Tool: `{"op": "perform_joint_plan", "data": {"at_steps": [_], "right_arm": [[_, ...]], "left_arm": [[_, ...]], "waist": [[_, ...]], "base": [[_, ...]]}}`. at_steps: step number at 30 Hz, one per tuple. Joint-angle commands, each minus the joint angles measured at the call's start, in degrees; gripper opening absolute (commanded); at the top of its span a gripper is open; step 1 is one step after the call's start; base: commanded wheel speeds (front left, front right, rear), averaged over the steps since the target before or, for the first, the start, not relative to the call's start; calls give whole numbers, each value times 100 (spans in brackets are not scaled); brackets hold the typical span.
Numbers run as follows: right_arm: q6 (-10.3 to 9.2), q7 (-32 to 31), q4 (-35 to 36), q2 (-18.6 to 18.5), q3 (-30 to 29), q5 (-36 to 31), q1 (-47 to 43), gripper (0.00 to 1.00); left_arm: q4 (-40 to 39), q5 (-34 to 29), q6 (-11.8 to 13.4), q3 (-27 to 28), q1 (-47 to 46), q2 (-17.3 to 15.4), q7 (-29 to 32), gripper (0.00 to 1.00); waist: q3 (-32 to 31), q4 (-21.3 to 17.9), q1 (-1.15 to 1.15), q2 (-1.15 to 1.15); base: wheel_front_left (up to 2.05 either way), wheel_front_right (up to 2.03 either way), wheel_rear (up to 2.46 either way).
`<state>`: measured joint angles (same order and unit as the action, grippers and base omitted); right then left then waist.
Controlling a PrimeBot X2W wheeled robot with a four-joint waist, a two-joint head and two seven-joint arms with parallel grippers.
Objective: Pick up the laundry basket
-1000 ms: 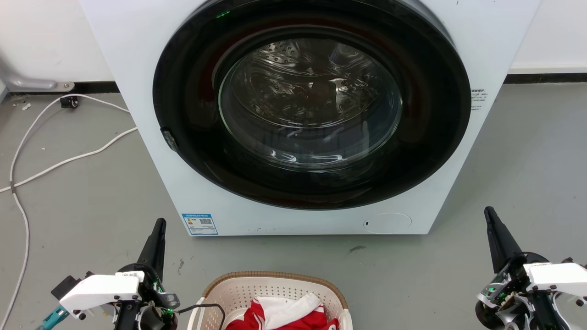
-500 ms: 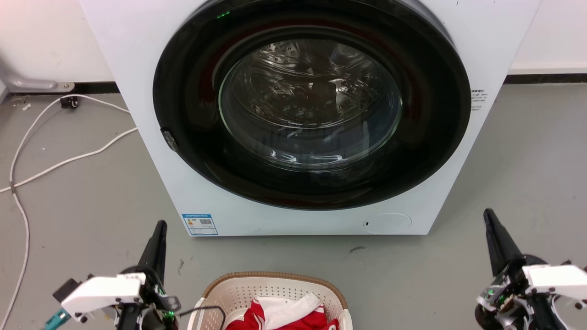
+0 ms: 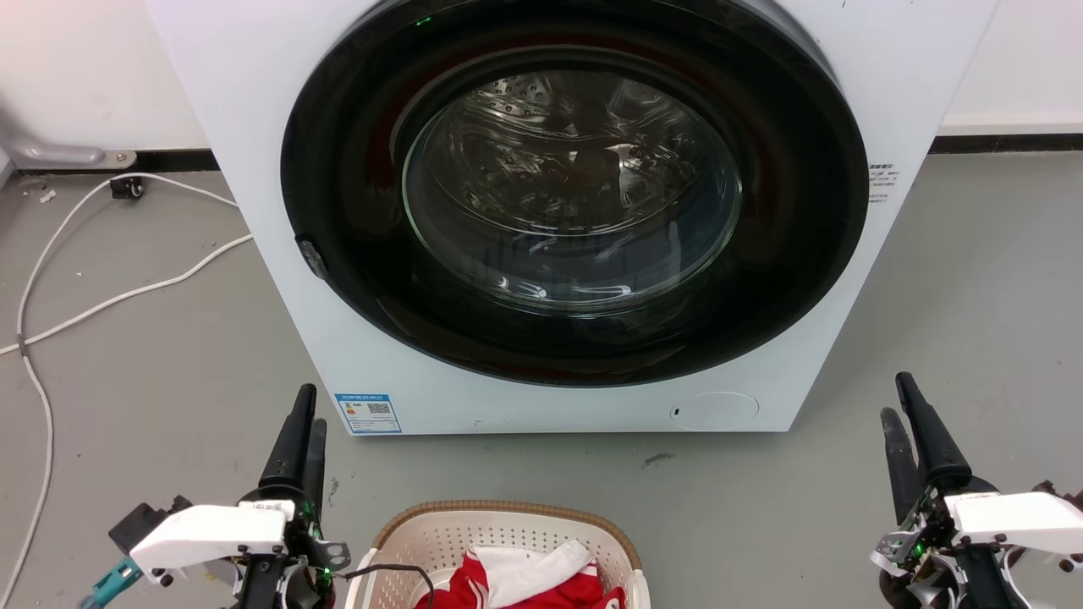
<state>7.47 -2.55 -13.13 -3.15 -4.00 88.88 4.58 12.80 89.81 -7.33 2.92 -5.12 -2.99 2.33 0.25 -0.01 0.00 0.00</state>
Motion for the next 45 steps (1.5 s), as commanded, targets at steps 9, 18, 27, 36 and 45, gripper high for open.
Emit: {"op": "perform_joint_plan", "data": {"at_steps": [9,18,27,36,45], "right_arm": [[2,264,348,-7,70,-1313,74,100],[2,506,581,-2,256,-2832,14,100],[2,724,598,3,367,-4267,-46,100],[2,959,468,11,442,-5896,-54,100],[2,964,503,14,481,-6550,-70,100]], "left_arm": [[-396,-1099,-10,-122,-231,-21,-258,100],[-538,-2444,-12,-235,-217,-17,-497,100],[-391,-3664,-14,-382,-210,-13,-713,100],[-172,-5021,106,-564,-284,-7,-971,100],[-110,-5609,154,-634,-309,-4,-1091,100]], "waist": [[-1,-1,0,0],[-1,-2,0,0],[-17,0,0,0],[-26,5,0,0],[-19,14,0,0]], "base": [[0,0,0],[0,0,0],[0,0,0],[0,0,0],[0,0,0]]}}
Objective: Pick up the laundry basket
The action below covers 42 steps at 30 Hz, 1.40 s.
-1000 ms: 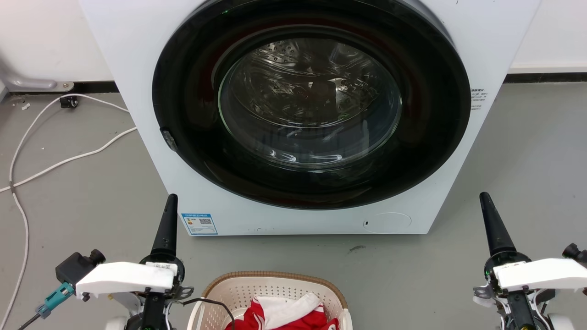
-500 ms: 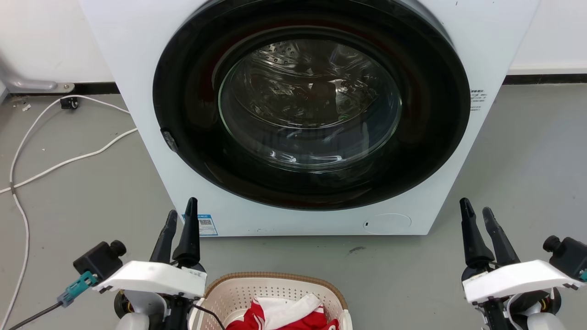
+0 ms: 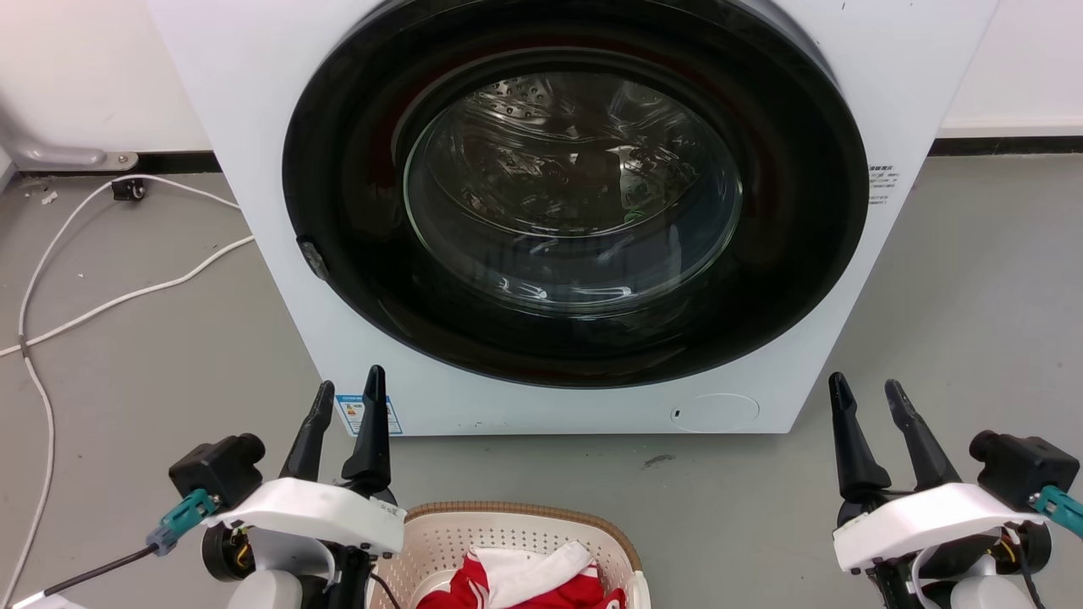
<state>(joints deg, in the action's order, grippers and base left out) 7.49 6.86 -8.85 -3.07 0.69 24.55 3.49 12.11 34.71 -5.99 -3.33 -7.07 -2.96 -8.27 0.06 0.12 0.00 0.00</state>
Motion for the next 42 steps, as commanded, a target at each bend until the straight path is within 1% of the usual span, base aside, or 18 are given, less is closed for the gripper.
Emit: {"op": "perform_joint_plan", "data": {"at_steps": [1,11,23,42], "right_arm": [[0,17,81,7,14,-189,34,100],[0,-61,132,12,19,-860,-42,100],[0,-152,125,16,7,-1508,-87,100],[-1,-78,177,24,-32,-2273,-135,100]], "left_arm": [[-34,-163,23,-20,-118,-7,-48,100],[81,-787,74,-94,-117,-3,-186,100],[224,-1447,132,-144,-117,1,-341,100],[350,-2357,214,-226,-127,7,-561,100]], "waist": [[-1,2,0,0],[-14,19,0,0],[-16,42,0,0],[1,63,0,0]], "base": [[0,0,0],[0,0,0],[0,0,0],[0,0,0]]}}
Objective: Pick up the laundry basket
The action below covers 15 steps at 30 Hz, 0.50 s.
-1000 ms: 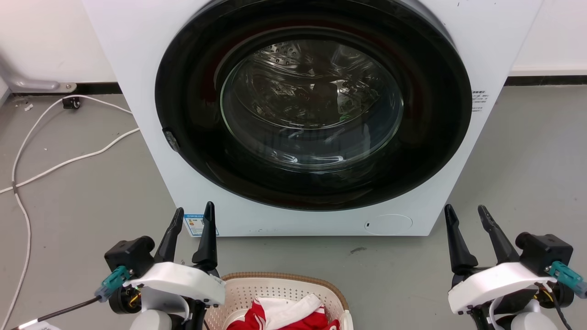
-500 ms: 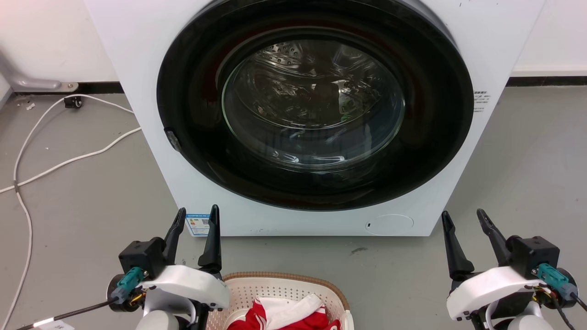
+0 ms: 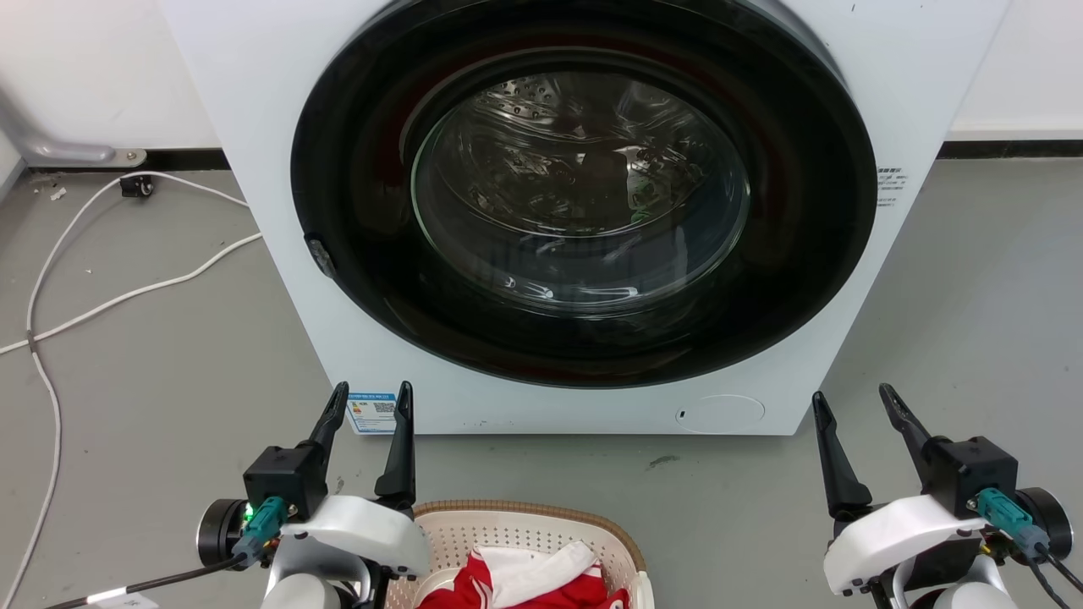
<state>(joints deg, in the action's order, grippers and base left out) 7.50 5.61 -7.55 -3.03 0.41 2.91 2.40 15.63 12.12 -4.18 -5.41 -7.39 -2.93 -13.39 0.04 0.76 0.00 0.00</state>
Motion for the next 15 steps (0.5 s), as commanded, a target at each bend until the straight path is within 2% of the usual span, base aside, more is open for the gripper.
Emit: {"op": "perform_joint_plan", "data": {"at_steps": [1,15], "right_arm": [[-2,45,52,20,-6,-144,-28,100],[-2,154,36,26,-27,-521,-43,100]], "left_arm": [[-1,-131,33,-22,-97,4,-54,100],[33,-595,84,-47,-109,8,-196,100]], "waist": [[7,-1,0,0],[39,25,0,0]], "base": [[0,0,0],[0,0,0]]}}
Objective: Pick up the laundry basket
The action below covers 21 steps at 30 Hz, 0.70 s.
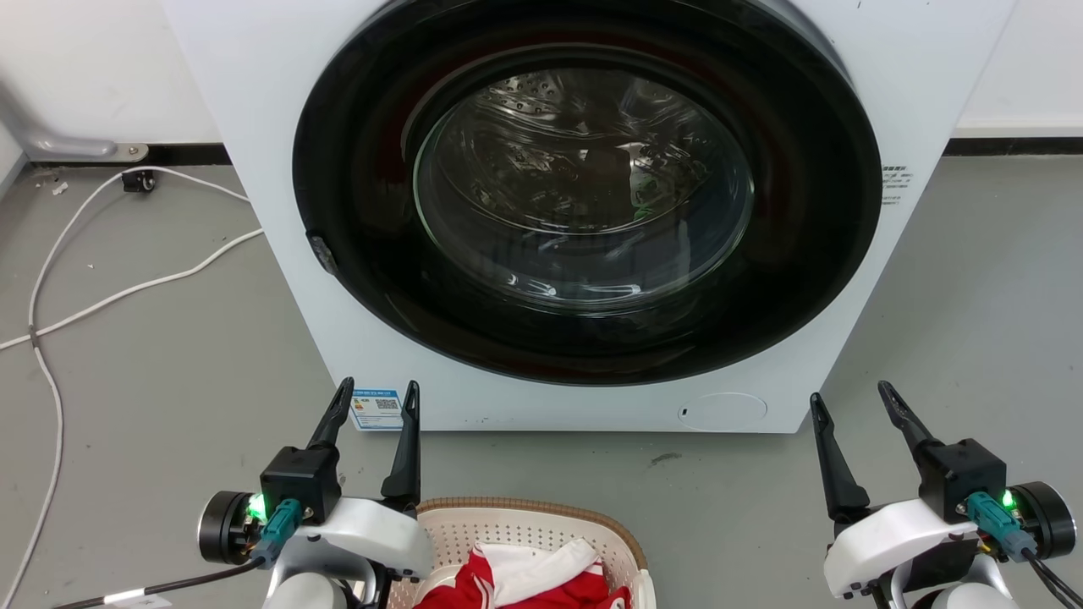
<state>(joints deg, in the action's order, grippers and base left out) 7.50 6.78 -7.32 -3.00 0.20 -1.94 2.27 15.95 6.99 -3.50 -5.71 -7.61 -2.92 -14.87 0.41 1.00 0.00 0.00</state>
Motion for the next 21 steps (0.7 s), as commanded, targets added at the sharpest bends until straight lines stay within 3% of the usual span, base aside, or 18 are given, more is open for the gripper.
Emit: {"op": "perform_joint_plan", "data": {"at_steps": [1,21], "right_arm": [[-2,33,4,24,-11,-9,-24,100],[-2,33,-110,24,17,94,81,100]], "left_arm": [[-2,-50,18,-13,-85,7,-47,100],[-1,-28,55,36,-87,7,-47,100]], "waist": [[7,2,0,0],[122,39,0,0]], "base": [[0,0,0],[0,0,0]]}}
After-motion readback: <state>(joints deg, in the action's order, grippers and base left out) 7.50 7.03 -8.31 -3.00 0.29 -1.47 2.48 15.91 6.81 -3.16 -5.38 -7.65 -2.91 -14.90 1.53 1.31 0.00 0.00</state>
